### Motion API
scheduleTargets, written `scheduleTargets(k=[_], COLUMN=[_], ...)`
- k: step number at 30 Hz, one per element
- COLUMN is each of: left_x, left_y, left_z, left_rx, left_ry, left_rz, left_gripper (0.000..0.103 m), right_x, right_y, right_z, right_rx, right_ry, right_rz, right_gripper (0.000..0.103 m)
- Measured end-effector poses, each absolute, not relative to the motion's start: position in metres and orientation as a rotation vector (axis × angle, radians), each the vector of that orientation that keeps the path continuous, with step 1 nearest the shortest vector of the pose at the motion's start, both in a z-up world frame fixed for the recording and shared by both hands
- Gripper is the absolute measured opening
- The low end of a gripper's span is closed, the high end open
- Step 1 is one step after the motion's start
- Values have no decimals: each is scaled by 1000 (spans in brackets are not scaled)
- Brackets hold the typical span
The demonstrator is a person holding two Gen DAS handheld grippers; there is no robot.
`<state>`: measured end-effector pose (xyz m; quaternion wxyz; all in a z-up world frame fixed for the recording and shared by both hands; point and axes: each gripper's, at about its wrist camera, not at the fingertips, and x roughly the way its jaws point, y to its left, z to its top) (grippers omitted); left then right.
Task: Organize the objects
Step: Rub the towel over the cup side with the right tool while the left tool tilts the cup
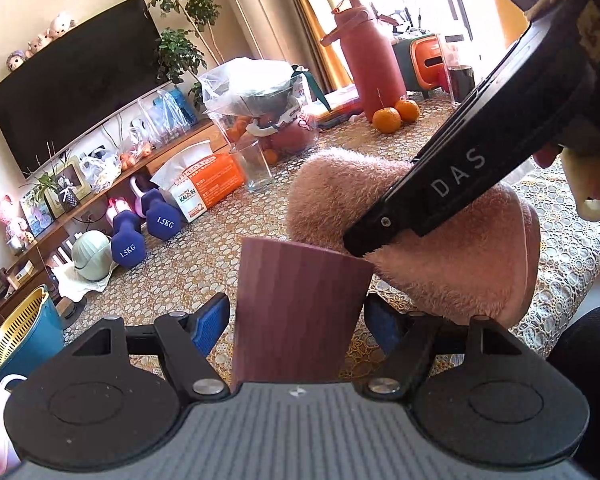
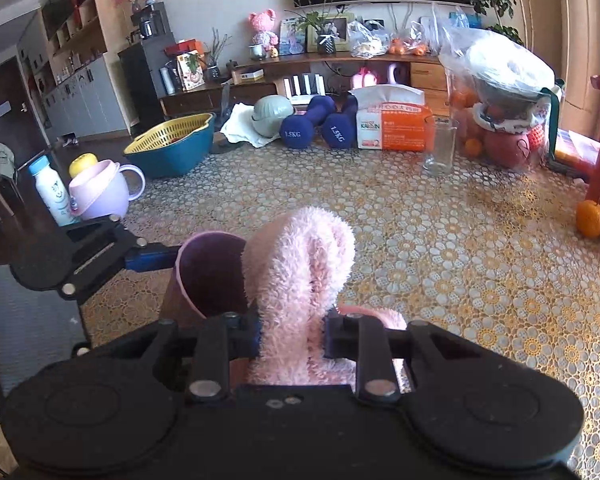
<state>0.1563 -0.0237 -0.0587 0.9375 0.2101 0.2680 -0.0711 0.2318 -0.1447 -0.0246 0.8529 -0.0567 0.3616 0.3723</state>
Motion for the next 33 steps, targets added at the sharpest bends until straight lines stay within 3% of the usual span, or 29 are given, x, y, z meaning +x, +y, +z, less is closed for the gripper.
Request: scheduleTargets(k=[10, 16, 21, 33], left_x=[156, 157, 161, 175], left_y=[-1, -7, -13, -7], left_z=[-64, -61, -63, -61], left_rx=[366, 383, 415, 384], left_ry=[542, 536, 535, 555], left_rz=[-157, -143, -141, -169], left_gripper=[74, 61, 60, 55], right_x=[242, 235, 209, 225], right_y=[-145, -164, -139, -98], right_z=[-42, -12, 12, -6], right_rx=[-162, -150, -192, -344], right_ry=[795, 701, 640, 646], right_rz=[720, 619, 766, 745], right_gripper=[25, 25, 25, 26])
